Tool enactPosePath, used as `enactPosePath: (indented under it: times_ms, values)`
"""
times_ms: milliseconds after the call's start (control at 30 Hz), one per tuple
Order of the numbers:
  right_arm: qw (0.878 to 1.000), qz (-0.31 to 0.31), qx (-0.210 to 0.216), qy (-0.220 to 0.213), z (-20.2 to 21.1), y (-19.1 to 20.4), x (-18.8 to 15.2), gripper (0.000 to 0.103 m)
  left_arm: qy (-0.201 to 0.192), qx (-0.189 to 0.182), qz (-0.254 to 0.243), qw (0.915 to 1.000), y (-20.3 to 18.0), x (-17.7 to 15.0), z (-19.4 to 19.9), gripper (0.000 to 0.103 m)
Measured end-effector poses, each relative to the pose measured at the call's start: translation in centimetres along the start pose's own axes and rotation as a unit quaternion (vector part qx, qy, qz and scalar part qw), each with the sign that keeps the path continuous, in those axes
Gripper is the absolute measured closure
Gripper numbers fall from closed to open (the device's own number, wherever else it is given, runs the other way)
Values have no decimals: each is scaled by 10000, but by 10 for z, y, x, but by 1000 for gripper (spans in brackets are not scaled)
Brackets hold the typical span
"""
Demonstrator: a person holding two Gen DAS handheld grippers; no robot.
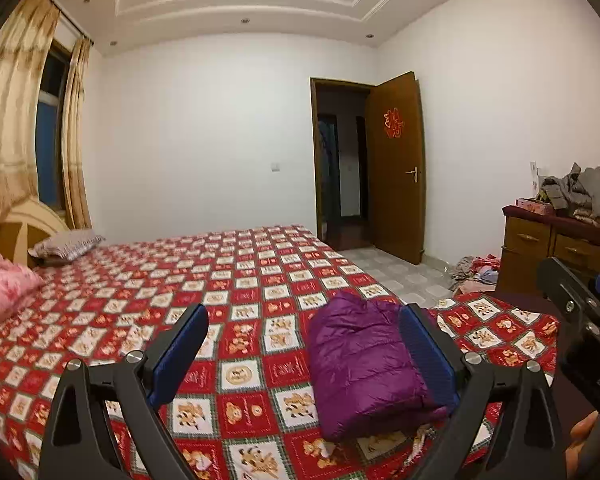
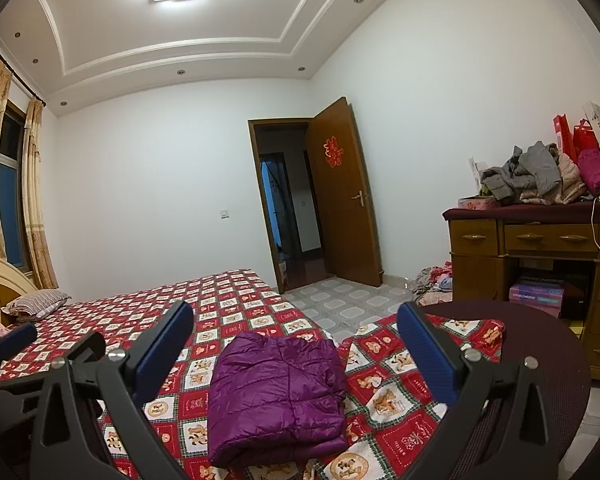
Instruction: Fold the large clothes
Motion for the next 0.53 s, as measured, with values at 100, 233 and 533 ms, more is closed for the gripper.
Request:
enactPosePath:
  times_ms: [100,233,533]
  values:
    - [10000,5,-6,5,0,0,0,0,46,-161,92,9998,1,-2,-1,7]
    - [10000,-11,6,21,0,0,-1,0,147,-229,70,9996,0,-4,-5,7]
    - [10000,-8,5,75,-3,0,-3,0,279,-42,-31,9996,4,-10,-15,7]
Point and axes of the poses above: each gripper's, at about its wrist camera, not at the fingertips, and z roughly against the way its jaws point, y to its left, x to its top, the point moved 9 cm from there along -z, roughly the way its jaws point, and after that the axes turned 5 degrees about x, right-handed, at the moved point
